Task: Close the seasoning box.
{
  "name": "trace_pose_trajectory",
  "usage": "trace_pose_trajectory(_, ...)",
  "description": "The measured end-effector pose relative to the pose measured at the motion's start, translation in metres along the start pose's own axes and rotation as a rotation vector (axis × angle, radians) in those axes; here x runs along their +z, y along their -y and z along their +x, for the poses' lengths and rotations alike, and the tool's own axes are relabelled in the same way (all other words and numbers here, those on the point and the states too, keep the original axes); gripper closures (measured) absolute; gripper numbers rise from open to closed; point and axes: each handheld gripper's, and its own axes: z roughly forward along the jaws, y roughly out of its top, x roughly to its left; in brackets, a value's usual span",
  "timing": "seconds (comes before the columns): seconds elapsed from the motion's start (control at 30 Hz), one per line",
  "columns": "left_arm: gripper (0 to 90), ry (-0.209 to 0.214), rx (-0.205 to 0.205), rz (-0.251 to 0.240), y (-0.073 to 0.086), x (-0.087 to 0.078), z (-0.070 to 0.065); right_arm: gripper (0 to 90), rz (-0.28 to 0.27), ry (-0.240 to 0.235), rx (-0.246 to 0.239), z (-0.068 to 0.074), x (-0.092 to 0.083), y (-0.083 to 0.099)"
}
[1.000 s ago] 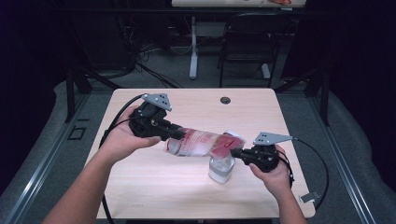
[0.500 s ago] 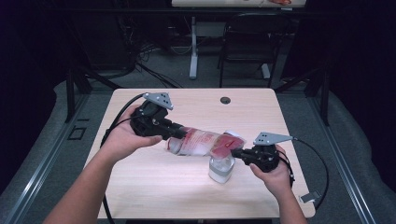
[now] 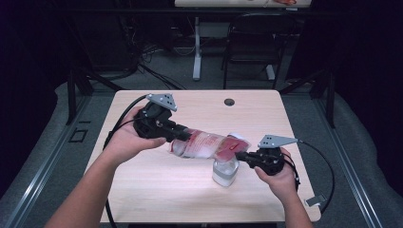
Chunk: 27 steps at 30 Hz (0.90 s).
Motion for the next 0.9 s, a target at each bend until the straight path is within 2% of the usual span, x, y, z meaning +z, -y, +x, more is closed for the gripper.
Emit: trace_pose_trajectory(0.9, 77.3, -0.002, 0.002, -0.017, -0.0045, 0.0018, 0.0004, 90.0, 0.012, 0.004, 0.003, -0.0016, 0.0, 0.0011)
